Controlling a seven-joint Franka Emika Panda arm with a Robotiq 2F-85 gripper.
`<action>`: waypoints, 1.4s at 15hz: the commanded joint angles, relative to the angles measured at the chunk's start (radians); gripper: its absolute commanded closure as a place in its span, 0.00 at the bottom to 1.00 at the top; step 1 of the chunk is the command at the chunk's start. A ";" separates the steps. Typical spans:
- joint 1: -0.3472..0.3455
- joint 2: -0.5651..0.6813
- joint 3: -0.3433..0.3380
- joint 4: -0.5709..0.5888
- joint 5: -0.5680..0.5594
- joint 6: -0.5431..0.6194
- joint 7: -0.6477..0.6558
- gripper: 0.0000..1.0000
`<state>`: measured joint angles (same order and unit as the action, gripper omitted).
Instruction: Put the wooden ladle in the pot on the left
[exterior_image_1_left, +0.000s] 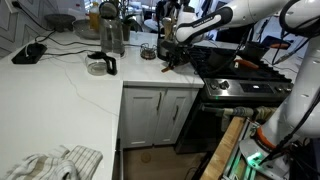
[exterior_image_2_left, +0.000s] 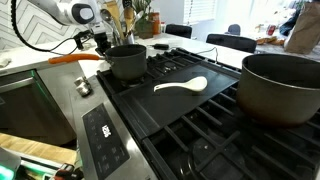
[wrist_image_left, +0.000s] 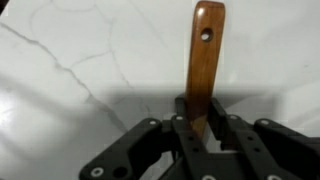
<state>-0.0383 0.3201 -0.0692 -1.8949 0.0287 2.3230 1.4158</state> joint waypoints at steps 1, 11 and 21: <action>0.017 -0.001 -0.004 -0.001 0.030 -0.013 -0.020 0.94; 0.056 -0.083 -0.016 -0.057 0.005 -0.079 0.100 0.94; 0.011 -0.290 -0.021 -0.125 0.022 -0.160 0.101 0.94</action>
<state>-0.0086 0.0974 -0.0885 -1.9725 0.0289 2.1872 1.5211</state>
